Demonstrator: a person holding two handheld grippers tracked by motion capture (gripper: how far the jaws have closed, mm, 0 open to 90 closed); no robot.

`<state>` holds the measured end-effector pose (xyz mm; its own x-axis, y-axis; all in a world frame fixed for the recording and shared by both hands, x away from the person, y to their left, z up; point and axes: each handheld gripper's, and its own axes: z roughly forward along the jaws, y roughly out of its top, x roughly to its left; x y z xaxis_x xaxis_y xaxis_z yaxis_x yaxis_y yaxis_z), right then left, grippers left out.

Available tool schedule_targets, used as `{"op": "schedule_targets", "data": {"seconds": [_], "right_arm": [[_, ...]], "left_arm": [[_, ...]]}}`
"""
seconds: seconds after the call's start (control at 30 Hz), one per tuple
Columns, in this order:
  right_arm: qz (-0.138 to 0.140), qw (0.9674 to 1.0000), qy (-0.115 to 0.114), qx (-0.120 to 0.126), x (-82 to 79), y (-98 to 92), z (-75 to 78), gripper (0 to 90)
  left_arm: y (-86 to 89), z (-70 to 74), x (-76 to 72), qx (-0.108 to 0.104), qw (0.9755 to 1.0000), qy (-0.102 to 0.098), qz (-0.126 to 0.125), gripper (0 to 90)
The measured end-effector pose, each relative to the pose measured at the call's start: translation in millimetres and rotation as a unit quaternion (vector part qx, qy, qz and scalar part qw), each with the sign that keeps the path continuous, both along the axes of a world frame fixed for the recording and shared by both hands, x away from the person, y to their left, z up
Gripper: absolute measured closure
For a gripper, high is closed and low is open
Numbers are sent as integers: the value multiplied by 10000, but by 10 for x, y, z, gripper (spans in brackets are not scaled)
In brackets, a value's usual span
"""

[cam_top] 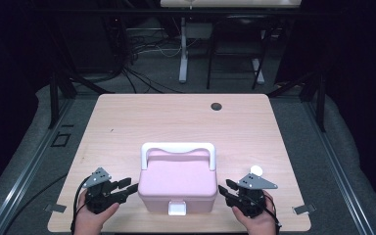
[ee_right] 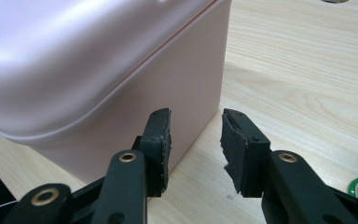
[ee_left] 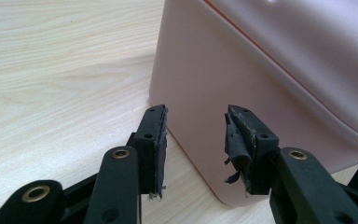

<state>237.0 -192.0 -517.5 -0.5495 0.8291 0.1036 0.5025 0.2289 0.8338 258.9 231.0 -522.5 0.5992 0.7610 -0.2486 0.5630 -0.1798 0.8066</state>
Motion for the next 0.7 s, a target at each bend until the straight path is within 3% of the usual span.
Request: {"op": "schedule_targets", "data": {"seconds": [0.7], "right_arm": [[120, 9998, -19, 157, -77, -72, 245, 625]], "left_arm": [[211, 182, -14, -125, 9997, -44, 213, 583]]}}
